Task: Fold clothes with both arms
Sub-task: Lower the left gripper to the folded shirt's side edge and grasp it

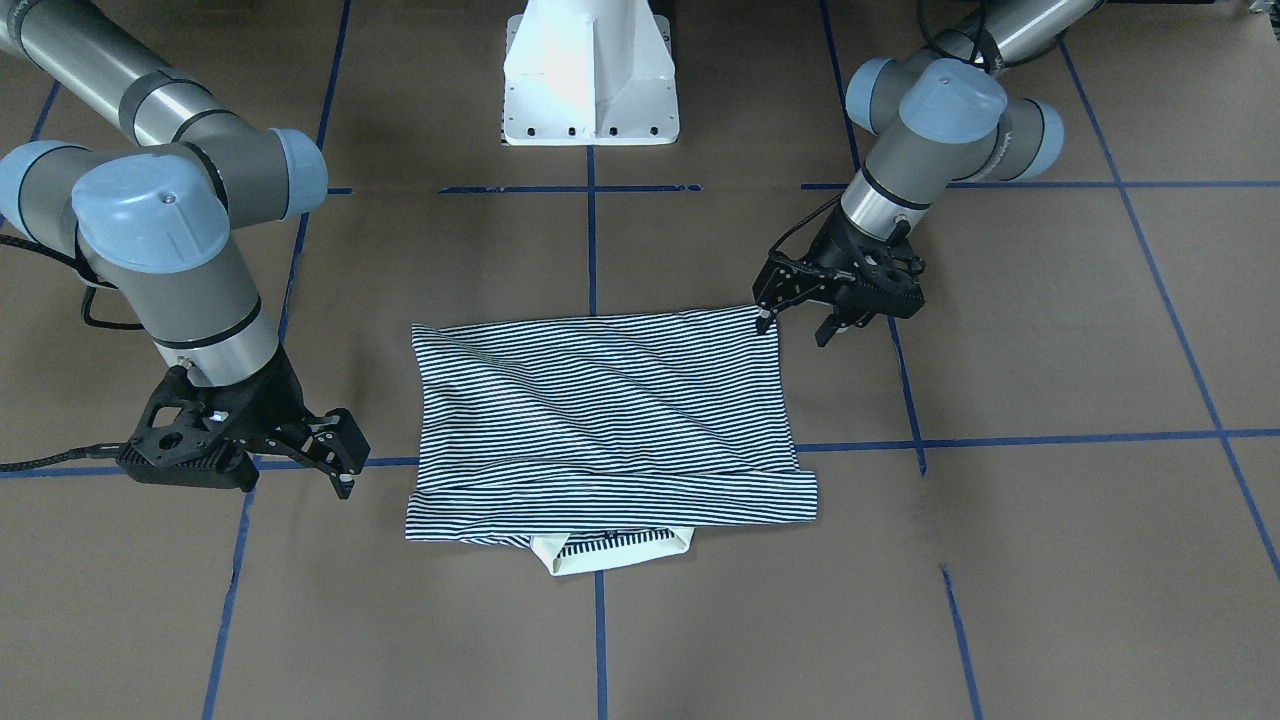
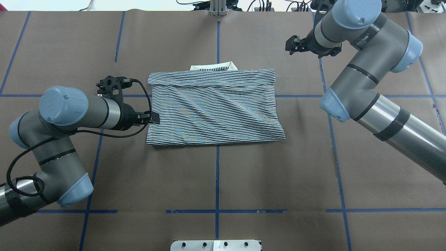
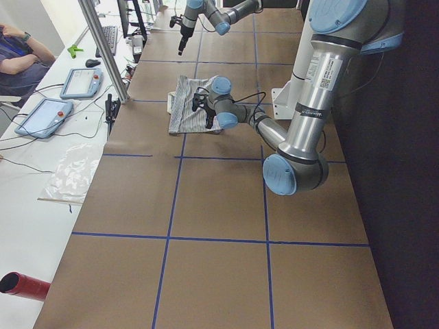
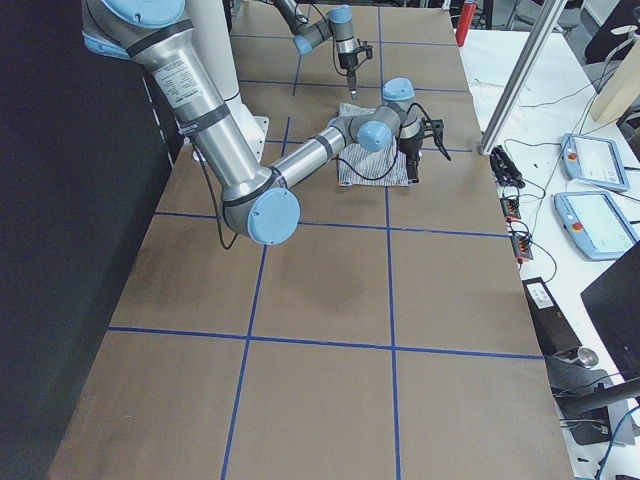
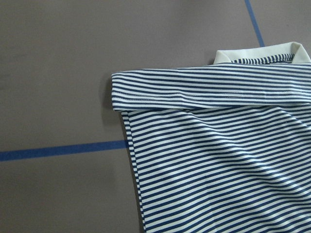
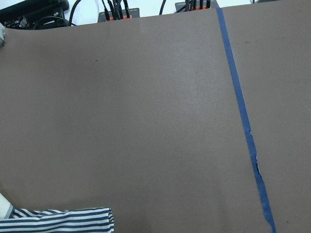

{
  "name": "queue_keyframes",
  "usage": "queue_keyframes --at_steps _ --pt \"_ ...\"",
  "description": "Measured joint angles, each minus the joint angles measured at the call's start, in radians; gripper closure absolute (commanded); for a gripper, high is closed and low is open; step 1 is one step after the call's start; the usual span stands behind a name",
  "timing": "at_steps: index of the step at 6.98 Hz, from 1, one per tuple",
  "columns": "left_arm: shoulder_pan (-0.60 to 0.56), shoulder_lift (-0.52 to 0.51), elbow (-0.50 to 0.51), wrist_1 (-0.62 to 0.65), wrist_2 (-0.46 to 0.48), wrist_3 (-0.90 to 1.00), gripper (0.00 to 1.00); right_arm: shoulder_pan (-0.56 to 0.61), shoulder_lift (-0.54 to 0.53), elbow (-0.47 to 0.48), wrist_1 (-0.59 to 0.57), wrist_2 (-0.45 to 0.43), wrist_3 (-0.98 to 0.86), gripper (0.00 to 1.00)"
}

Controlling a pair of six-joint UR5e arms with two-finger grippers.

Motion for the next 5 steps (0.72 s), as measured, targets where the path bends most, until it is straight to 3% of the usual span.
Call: queue_keyframes --at_steps 5 --pt "0.069 0.029 0.001 0.000 0.059 -0.086 0.41 0.003 -0.002 0.003 0.002 0.000 0.002 0.00"
